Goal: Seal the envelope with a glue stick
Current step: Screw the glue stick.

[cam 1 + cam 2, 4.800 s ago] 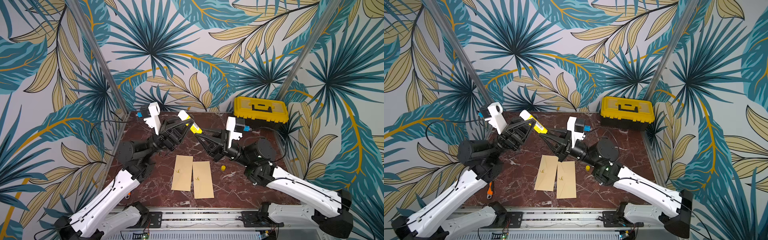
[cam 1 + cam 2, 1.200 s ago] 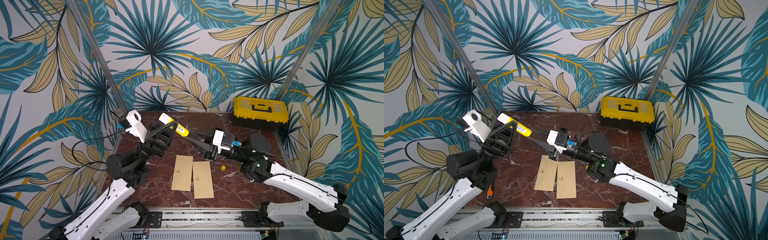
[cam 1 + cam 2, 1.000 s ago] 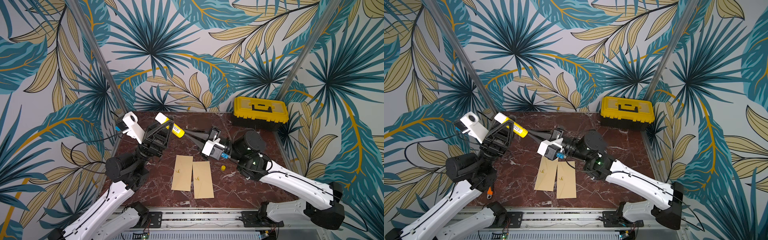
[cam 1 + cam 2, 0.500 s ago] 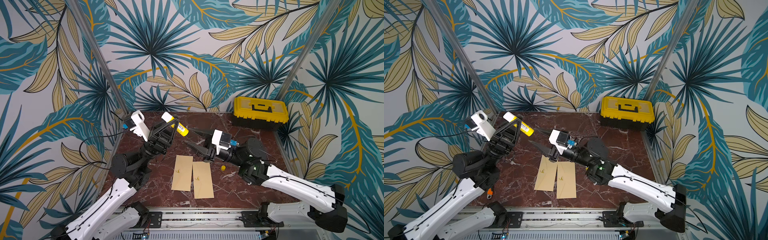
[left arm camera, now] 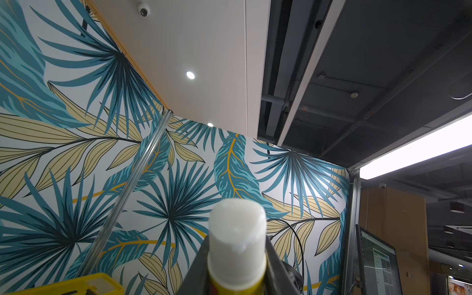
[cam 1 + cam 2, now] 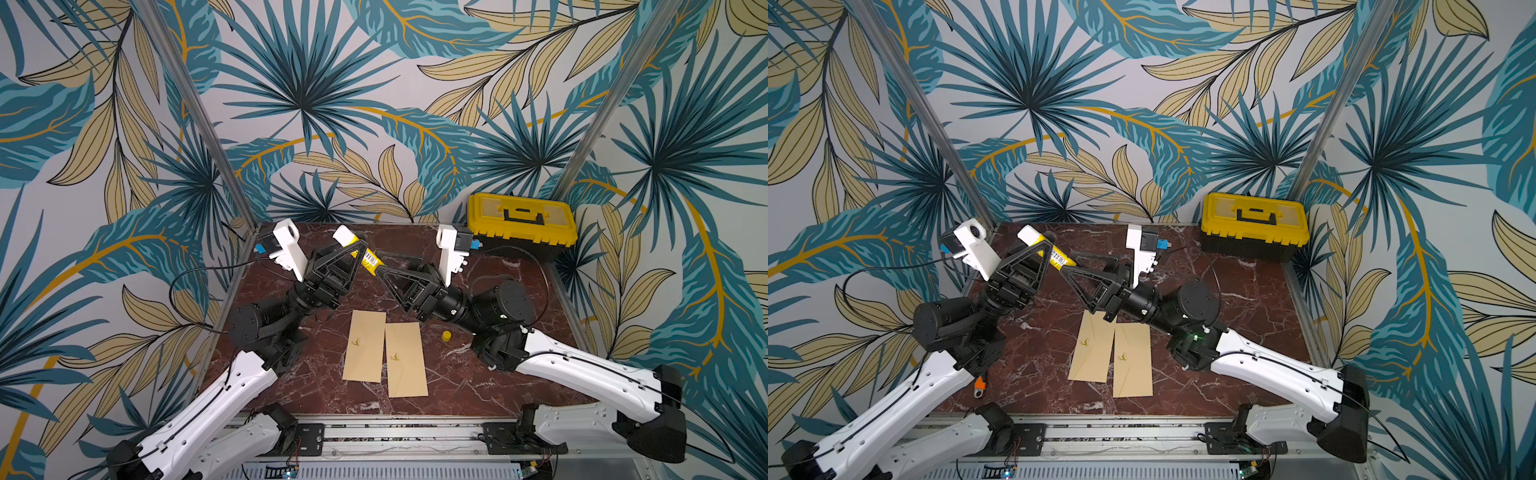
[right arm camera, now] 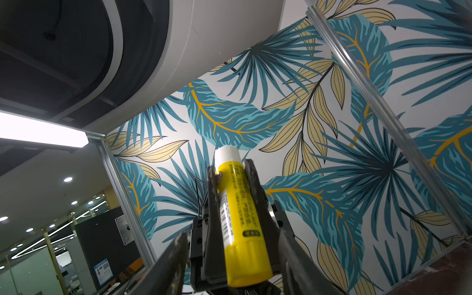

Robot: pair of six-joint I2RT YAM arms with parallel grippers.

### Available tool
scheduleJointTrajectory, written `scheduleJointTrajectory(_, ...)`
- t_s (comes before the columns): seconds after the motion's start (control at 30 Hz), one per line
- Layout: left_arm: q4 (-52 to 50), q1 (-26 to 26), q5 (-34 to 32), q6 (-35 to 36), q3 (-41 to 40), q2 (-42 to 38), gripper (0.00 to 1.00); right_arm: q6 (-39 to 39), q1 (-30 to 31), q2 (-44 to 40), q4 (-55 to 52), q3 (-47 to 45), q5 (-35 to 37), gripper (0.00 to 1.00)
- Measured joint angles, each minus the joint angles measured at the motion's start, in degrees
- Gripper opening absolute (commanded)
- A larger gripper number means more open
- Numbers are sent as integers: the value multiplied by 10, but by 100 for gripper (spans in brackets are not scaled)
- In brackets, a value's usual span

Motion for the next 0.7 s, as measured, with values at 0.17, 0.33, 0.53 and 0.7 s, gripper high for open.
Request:
scheduleJointTrajectory(0.17, 5, 0, 2, -1, 1, 0, 0, 46, 0, 25, 24, 0, -3, 48)
scheduleJointTrajectory(0.33, 7, 0, 2, -1, 1, 0, 0, 69, 0, 26, 59, -4, -6, 40)
scheduleJointTrajectory(0.53, 8, 0, 2, -1, 2, 0, 0, 78, 0, 26, 70, -6, -15, 39)
scheduleJointTrajectory(0.7, 10, 0, 1, -1, 8, -1, 0, 83, 0, 26, 73, -8, -31, 40)
